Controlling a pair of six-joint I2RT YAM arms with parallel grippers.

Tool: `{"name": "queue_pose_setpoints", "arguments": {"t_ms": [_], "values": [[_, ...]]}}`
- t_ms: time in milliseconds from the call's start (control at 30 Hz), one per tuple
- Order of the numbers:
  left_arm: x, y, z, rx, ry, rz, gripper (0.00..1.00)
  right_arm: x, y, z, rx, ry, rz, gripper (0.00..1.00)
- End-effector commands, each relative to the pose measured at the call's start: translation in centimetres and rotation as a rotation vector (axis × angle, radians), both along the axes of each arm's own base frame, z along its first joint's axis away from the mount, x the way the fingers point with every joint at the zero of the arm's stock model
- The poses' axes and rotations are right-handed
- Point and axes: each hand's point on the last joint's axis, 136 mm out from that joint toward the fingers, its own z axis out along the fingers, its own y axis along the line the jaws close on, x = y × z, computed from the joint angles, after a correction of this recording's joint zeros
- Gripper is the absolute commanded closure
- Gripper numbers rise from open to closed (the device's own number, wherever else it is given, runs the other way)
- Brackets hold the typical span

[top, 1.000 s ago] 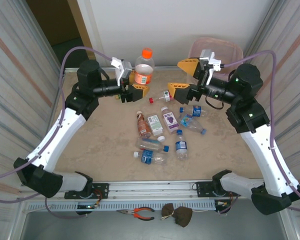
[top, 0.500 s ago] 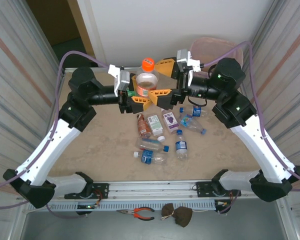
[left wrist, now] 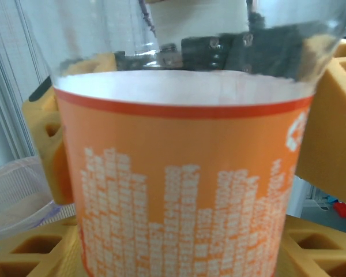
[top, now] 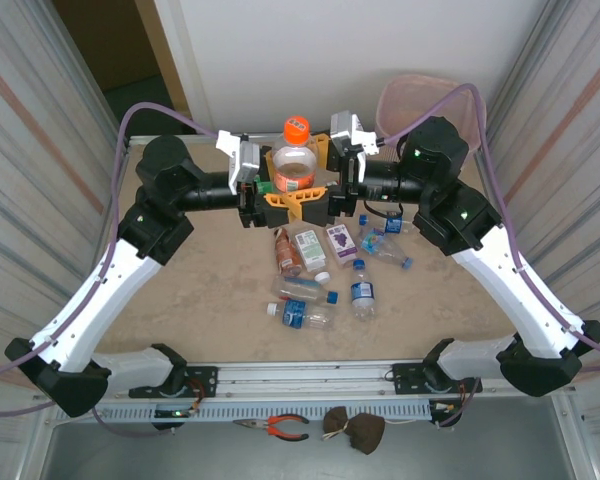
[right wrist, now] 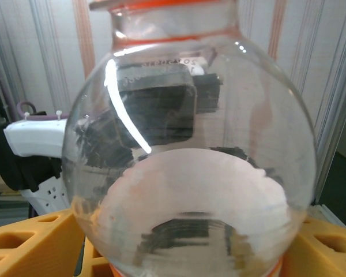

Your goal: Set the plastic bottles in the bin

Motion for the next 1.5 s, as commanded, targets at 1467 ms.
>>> {"name": "queue_pose_setpoints", "arguments": {"t_ms": [1467], "values": [[0.2, 2.6, -0.9, -0.002, -0.023, 0.208, 0.25, 21.8, -16.9, -0.1, 0.215, 0.426, -0.8, 0.46]]}}
